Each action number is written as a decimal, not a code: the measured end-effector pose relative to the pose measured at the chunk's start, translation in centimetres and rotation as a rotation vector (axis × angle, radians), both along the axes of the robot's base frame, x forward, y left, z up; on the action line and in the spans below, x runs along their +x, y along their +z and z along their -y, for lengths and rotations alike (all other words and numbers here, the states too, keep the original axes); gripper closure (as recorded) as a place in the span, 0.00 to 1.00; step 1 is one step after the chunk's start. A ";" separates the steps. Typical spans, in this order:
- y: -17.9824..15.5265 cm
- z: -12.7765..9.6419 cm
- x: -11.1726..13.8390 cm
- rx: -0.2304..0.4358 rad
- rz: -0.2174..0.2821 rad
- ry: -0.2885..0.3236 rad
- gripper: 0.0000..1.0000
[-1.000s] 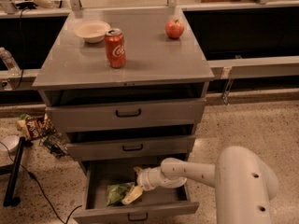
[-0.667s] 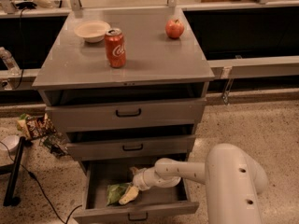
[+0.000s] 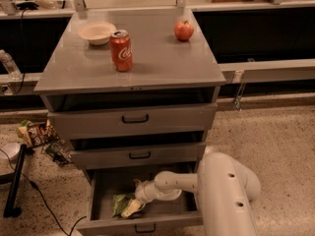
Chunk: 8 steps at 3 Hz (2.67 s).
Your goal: Pick green jalapeno chip bag from bottom drawer and place on counter
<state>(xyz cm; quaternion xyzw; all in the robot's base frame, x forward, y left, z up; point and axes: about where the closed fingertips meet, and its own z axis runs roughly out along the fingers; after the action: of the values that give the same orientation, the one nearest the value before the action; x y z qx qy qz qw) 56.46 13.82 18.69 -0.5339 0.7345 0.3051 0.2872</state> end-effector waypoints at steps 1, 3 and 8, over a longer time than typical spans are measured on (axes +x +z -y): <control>-1.5 -0.2 -0.1 -0.013 0.001 -0.030 0.18; -1.8 0.5 -1.3 -0.014 -0.006 -0.040 0.71; 26.1 13.6 -8.3 0.270 0.172 0.126 1.00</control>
Offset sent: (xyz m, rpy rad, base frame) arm -0.0085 -0.0082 -0.0197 -0.0251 -0.0022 -0.0680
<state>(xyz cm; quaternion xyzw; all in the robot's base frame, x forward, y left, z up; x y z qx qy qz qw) 48.19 0.26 44.80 -0.5595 0.6246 0.3716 0.3985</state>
